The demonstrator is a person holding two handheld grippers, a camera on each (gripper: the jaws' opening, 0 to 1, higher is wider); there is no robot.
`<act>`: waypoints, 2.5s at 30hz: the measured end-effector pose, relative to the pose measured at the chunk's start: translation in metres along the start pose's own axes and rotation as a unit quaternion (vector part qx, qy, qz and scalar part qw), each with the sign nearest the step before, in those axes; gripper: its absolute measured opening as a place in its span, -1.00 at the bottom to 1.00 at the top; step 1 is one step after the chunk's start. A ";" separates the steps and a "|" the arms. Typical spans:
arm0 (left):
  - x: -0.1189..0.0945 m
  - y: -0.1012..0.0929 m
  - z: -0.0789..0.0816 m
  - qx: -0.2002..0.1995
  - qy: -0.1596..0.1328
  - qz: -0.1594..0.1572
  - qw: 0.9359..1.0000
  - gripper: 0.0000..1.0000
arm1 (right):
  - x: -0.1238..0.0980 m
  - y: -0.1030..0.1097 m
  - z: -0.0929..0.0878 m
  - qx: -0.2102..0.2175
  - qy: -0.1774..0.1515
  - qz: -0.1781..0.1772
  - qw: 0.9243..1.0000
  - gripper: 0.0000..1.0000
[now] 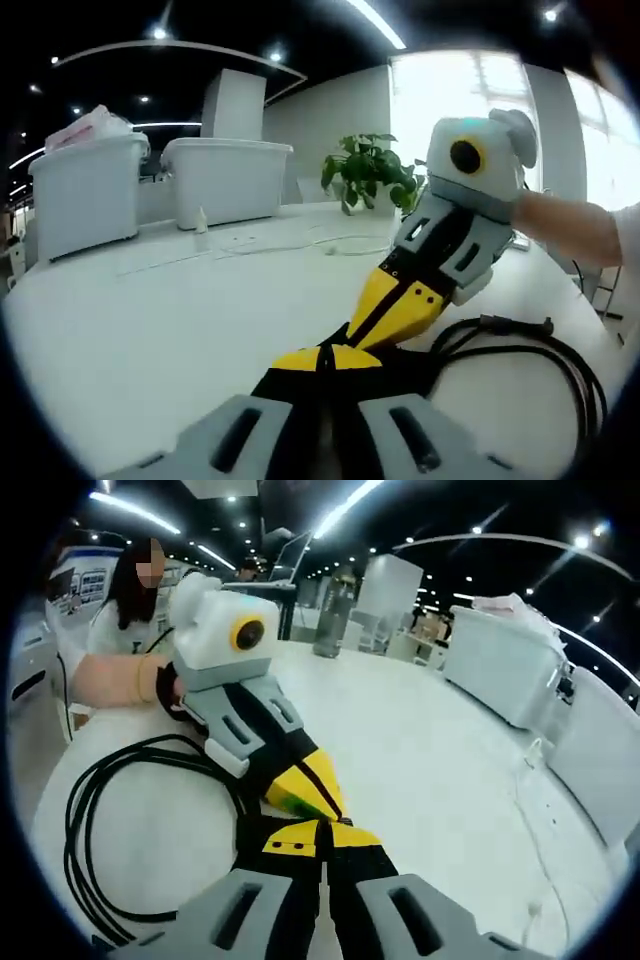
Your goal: Coil the Type-C to USB data cable on the desktop and secure it with Velcro straps.
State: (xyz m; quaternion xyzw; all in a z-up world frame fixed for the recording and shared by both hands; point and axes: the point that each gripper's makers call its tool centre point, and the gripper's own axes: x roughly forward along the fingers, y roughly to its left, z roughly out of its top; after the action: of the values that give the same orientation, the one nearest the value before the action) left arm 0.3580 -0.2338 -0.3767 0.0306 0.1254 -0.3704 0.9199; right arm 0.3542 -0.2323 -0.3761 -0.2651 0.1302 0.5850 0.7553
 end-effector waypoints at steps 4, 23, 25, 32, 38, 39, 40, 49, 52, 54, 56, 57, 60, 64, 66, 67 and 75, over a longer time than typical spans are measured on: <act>0.000 0.000 0.000 0.000 0.000 0.001 1.000 -0.93 | 0.002 -0.002 0.001 0.003 -0.002 0.001 1.000 -0.96; 0.001 0.001 0.000 -0.002 -0.001 0.001 1.000 -0.93 | -0.007 0.013 0.021 0.050 -0.037 0.072 0.995 -0.98; 0.001 0.001 0.000 -0.001 -0.001 0.001 1.000 -0.93 | -0.004 0.015 0.014 0.046 -0.023 0.078 0.996 -0.98; 0.001 0.001 0.000 -0.002 -0.001 0.001 1.000 -0.93 | 0.001 0.018 0.001 0.056 -0.002 0.086 0.995 -0.98; 0.001 0.002 0.000 -0.002 -0.002 0.000 1.000 -0.93 | 0.001 0.010 -0.001 0.049 -0.008 0.073 0.996 -0.98; 0.001 0.002 0.000 -0.002 -0.002 0.000 1.000 -0.93 | 0.001 0.010 -0.001 0.049 -0.009 0.072 0.996 -0.98; 0.001 0.002 0.000 -0.002 -0.002 0.000 1.000 -0.93 | 0.001 0.009 -0.001 0.049 -0.012 0.073 0.996 -0.98; 0.000 0.002 0.000 -0.002 -0.002 0.000 1.000 -0.92 | 0.001 -0.005 -0.006 0.048 -0.032 0.039 0.998 -0.98; 0.000 0.002 0.000 -0.002 -0.003 0.000 1.000 -0.92 | 0.001 -0.005 -0.005 0.049 -0.038 0.033 0.997 -0.98; 0.000 0.002 0.000 -0.002 -0.002 0.001 1.000 -0.92 | 0.001 -0.010 -0.002 0.020 -0.042 0.015 0.999 -0.97; 0.000 0.002 0.000 -0.002 -0.003 0.001 1.000 -0.92 | -0.003 -0.021 0.004 -0.016 -0.055 -0.029 0.998 -0.96; 0.000 0.002 0.000 -0.001 -0.003 0.001 1.000 -0.92 | -0.006 -0.026 0.007 -0.014 -0.063 -0.052 0.997 -0.93; -0.001 0.003 0.000 0.003 -0.002 0.006 1.000 -0.90 | -0.020 -0.037 0.019 0.022 -0.112 -0.113 0.987 -0.73; -0.004 0.007 0.009 0.012 -0.023 0.029 0.999 -0.90 | -0.050 -0.040 0.029 0.091 -0.170 -0.185 0.964 -0.42; -0.009 0.012 0.022 0.008 -0.058 0.047 0.997 -0.90 | -0.066 -0.037 0.031 0.119 -0.187 -0.213 0.952 -0.24; -0.012 0.017 0.028 0.004 -0.071 0.057 0.996 -0.88 | -0.077 -0.034 0.033 0.132 -0.203 -0.228 0.943 -0.10; -0.072 0.053 0.070 0.003 -0.153 0.208 0.966 -0.63 | -0.142 -0.015 0.028 0.209 -0.255 -0.321 0.888 0.55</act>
State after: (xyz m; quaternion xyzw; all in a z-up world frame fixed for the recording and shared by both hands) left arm 0.3591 -0.1579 -0.2933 0.0016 -0.0274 -0.1711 0.9849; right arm 0.3252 -0.3357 -0.2774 0.0294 -0.0400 0.3169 0.9471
